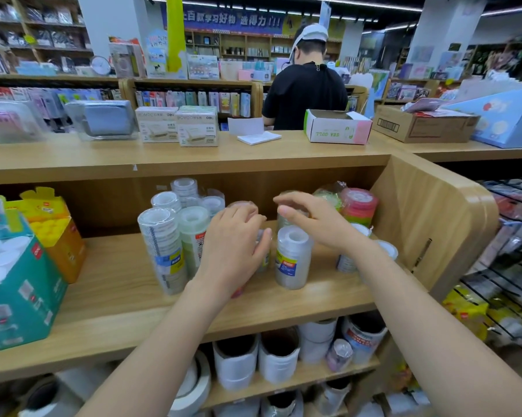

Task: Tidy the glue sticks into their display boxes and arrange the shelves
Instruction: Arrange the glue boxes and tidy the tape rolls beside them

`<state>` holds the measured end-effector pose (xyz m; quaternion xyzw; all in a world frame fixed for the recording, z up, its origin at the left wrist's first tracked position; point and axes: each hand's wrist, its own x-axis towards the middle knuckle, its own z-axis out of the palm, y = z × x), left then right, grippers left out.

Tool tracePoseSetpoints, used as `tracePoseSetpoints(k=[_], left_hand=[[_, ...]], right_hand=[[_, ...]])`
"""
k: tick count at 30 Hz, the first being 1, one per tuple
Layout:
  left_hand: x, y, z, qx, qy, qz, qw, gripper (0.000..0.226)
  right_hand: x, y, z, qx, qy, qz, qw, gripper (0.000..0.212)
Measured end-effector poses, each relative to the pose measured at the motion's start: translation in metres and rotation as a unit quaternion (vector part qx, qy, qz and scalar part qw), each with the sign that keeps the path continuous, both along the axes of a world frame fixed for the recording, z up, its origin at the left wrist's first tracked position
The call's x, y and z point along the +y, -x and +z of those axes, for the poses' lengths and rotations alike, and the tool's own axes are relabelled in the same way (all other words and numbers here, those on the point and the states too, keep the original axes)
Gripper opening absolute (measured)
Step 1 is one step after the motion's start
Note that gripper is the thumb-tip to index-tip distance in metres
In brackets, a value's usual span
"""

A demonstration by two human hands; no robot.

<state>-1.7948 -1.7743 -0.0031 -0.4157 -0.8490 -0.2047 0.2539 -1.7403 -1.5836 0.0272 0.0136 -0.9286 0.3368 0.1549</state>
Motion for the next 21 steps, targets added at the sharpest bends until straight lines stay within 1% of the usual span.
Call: tracePoseSetpoints(k=[2,3,5,7,9,11,12,14,15,16,17,18,19,21], left_hand=[[-0.009,-0.007,-0.001,0.031,-0.035,-0.003,0.999,0.035],[-0.014,-0.011,-0.002,0.051,-0.069,-0.004,0.996,0.031],[-0.027,-0.021,-0.005,0.09,-0.145,0.005,0.985,0.025],[-0.043,-0.028,-0.009,0.1,-0.209,0.047,0.972,0.027],[-0.059,-0.027,-0.015,0.077,-0.268,0.119,0.953,0.036],[-0.078,-0.021,-0.022,0.024,-0.317,0.175,0.932,0.05],[-0.086,-0.015,-0.026,-0.023,-0.326,0.189,0.926,0.058],[-0.101,0.0,-0.035,-0.178,-0.309,0.173,0.918,0.072],[-0.107,0.005,-0.04,-0.261,-0.302,0.144,0.906,0.074],[-0.11,0.009,-0.043,-0.324,-0.301,0.114,0.89,0.068],[-0.112,0.011,-0.046,-0.354,-0.304,0.094,0.879,0.058],[-0.113,0.012,-0.048,-0.358,-0.309,0.086,0.877,0.047],[-0.113,0.011,-0.049,-0.351,-0.314,0.08,0.879,0.039],[-0.115,0.011,-0.049,-0.329,-0.316,0.068,0.887,0.03]], right_hand=[[-0.009,-0.008,-0.006,-0.014,0.004,0.023,1.0,0.038],[-0.012,-0.01,-0.009,0.0,0.002,0.02,1.0,0.038],[-0.023,-0.011,-0.011,0.067,-0.002,0.006,0.998,0.038],[-0.04,-0.01,-0.011,0.132,0.006,0.006,0.991,0.037],[-0.062,-0.007,-0.012,0.141,0.017,0.023,0.99,0.038],[-0.086,-0.003,-0.016,0.126,0.003,0.038,0.991,0.042],[-0.096,0.0,-0.018,0.118,-0.003,0.042,0.992,0.045],[-0.11,0.003,-0.023,0.098,-0.017,0.044,0.994,0.056],[-0.115,0.004,-0.026,0.088,-0.033,0.043,0.995,0.064],[-0.118,0.004,-0.029,0.075,-0.051,0.04,0.995,0.072],[-0.12,0.003,-0.032,0.065,-0.069,0.034,0.995,0.079],[-0.121,0.002,-0.034,0.059,-0.087,0.025,0.994,0.084],[-0.121,0.002,-0.037,0.059,-0.1,0.016,0.993,0.088],[-0.118,0.003,-0.043,0.056,-0.107,0.003,0.993,0.09]])
